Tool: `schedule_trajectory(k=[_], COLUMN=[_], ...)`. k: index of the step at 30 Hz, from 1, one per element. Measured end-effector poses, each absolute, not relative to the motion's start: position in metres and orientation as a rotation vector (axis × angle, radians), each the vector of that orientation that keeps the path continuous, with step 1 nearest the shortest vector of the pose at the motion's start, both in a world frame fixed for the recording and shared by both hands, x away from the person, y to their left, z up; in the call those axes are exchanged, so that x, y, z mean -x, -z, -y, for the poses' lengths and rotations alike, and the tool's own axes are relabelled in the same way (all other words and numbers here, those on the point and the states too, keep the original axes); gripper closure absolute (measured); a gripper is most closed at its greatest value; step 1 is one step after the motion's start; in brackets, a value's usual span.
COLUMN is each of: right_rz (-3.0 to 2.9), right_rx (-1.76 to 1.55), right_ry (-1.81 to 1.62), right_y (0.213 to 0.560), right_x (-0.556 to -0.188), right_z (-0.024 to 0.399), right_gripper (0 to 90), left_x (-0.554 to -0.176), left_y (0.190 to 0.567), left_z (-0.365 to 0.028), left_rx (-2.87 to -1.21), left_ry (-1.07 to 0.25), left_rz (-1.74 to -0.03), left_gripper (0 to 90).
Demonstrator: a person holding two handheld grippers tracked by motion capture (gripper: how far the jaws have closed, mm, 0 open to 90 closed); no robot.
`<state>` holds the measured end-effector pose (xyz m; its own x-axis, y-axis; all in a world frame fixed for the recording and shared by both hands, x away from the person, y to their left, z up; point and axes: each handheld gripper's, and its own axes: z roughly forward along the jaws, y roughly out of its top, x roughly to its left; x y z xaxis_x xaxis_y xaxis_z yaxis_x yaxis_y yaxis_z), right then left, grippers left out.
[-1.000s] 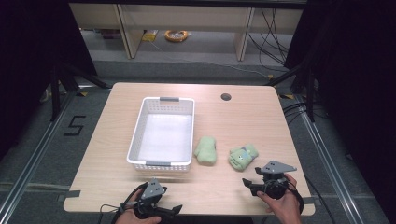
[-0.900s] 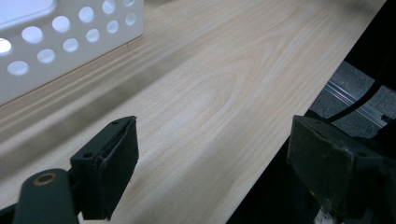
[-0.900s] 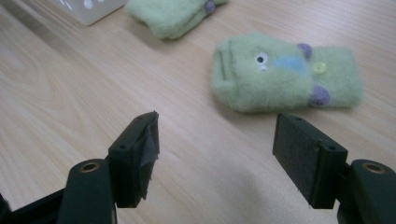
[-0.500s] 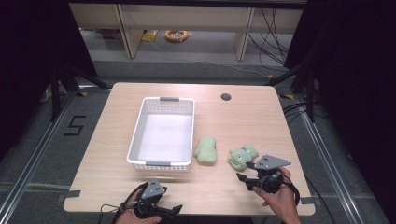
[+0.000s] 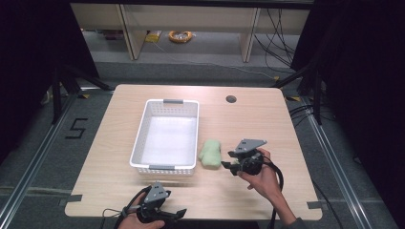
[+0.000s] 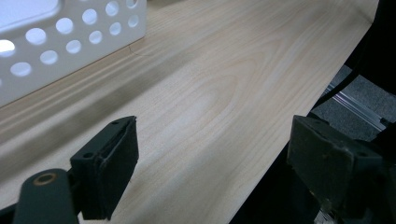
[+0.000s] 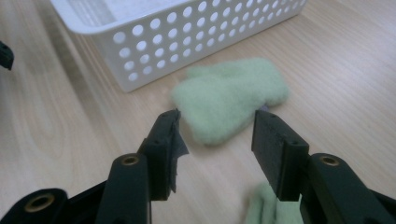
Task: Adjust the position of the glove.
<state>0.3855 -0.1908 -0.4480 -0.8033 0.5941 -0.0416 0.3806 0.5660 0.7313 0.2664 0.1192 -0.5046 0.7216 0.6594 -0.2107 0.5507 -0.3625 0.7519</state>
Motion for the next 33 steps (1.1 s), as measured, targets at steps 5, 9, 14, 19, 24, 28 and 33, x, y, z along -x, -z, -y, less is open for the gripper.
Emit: schedule_trajectory(k=[5,9,14,19,24,28,33], right_rz=[-2.539,-2.530,-2.543,-2.552,-2.572,-2.615,-2.661], right_rx=[-0.799,-0.807,-0.840,-0.856,-0.822,-0.785,-0.796], right_ry=[-1.060,-1.069,-1.056,-1.038,-1.023,-0.996,-0.949], right_y=[0.450,0.452,0.453,0.457,0.460,0.468,0.474], right_x=[-0.405,-0.415,-0.423,-0.432,-0.439,-0.448,-0.454], right_z=[0.180,0.176,0.174,0.170,0.166,0.157,0.147], right_gripper=[56.1,56.7,57.1,58.2,60.2,63.2,64.0], left_x=[-0.267,-0.267,-0.266,-0.267,-0.268,-0.267,-0.266], left_y=[0.504,0.504,0.504,0.504,0.503,0.504,0.503], left_z=[-0.122,-0.121,-0.120,-0.120,-0.122,-0.120,-0.120], left_rx=[-2.070,-2.069,-2.053,-2.052,-2.088,-2.054,-2.047], left_ry=[-0.172,-0.170,-0.158,-0.172,-0.182,-0.174,-0.162], left_rz=[-0.896,-0.897,-0.917,-0.900,-0.887,-0.898,-0.912], left_gripper=[15.7,15.7,15.7,15.7,15.7,15.7,15.7])
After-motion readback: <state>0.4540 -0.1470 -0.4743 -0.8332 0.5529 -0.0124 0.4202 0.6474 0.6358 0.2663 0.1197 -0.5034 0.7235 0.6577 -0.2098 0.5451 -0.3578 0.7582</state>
